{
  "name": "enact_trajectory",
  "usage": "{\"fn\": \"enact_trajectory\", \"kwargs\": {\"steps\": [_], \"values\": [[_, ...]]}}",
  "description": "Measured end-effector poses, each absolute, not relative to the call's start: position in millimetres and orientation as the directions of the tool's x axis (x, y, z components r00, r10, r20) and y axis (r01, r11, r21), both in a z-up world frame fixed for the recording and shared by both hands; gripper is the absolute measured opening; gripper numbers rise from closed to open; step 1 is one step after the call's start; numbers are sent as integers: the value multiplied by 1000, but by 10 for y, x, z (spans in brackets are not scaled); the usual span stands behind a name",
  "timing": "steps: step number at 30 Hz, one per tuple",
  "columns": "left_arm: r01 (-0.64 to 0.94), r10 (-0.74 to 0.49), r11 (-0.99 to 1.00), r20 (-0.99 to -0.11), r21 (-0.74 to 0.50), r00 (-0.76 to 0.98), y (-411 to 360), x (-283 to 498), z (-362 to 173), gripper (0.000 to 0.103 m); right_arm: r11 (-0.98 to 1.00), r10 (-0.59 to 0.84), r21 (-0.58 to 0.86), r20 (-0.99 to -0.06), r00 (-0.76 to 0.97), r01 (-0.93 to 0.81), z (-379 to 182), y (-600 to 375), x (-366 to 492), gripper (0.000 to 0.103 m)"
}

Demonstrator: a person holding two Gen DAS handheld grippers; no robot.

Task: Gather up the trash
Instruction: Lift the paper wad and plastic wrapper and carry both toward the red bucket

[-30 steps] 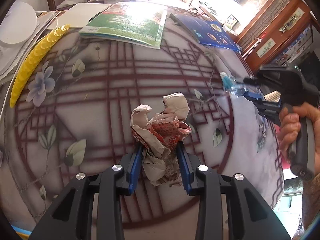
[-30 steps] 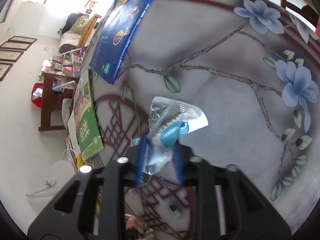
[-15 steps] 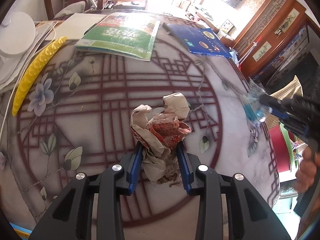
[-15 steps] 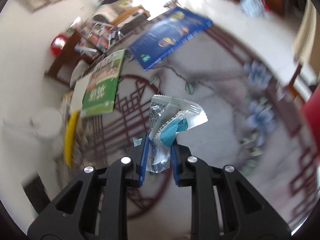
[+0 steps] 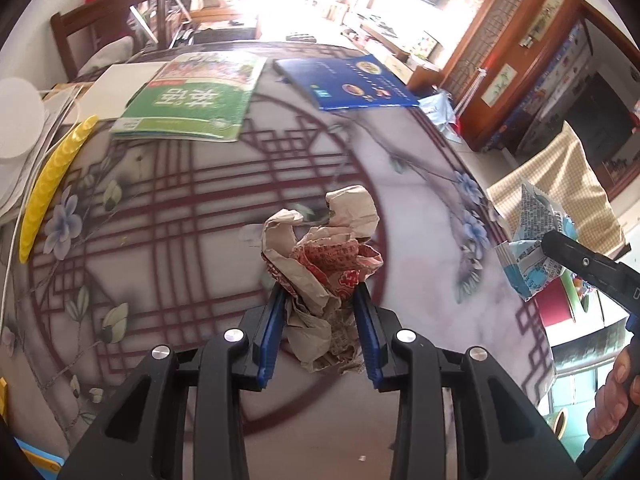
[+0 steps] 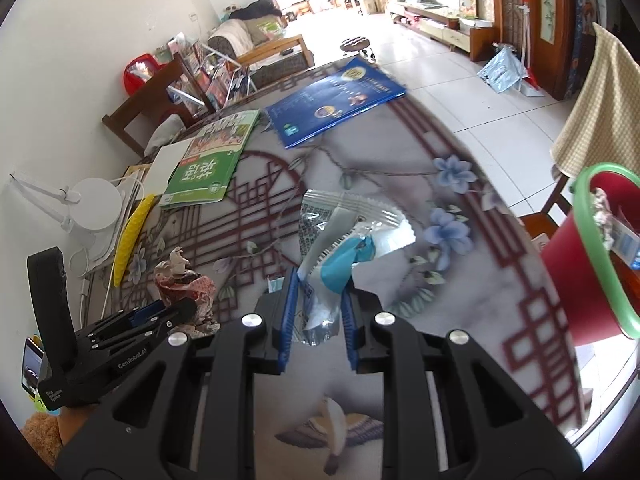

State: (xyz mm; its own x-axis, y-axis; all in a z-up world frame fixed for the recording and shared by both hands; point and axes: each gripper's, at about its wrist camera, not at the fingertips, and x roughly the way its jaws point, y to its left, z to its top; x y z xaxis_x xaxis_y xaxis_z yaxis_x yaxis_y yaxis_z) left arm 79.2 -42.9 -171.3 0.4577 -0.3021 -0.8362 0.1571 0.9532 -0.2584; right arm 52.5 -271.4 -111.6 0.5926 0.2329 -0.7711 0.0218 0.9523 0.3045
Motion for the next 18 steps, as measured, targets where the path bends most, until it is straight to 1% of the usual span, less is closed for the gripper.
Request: {"fn": "enact_trajectory", "kwargs": {"steps": [5, 10, 18], "values": [[189, -308, 950, -834, -247, 459, -659, 730, -1644, 32, 945, 230, 324, -761, 607, 48, -1086, -2947, 375, 21], [206, -298, 953, -824, -224, 481, -899, 686, -1529, 32, 942, 236, 332, -739, 631, 36, -1008, -3162, 293, 21], [170, -260, 965, -809, -199, 528, -1271, 651, -1366, 32, 950, 246, 311, -723, 645, -13, -885, -3522, 209, 21]]}}
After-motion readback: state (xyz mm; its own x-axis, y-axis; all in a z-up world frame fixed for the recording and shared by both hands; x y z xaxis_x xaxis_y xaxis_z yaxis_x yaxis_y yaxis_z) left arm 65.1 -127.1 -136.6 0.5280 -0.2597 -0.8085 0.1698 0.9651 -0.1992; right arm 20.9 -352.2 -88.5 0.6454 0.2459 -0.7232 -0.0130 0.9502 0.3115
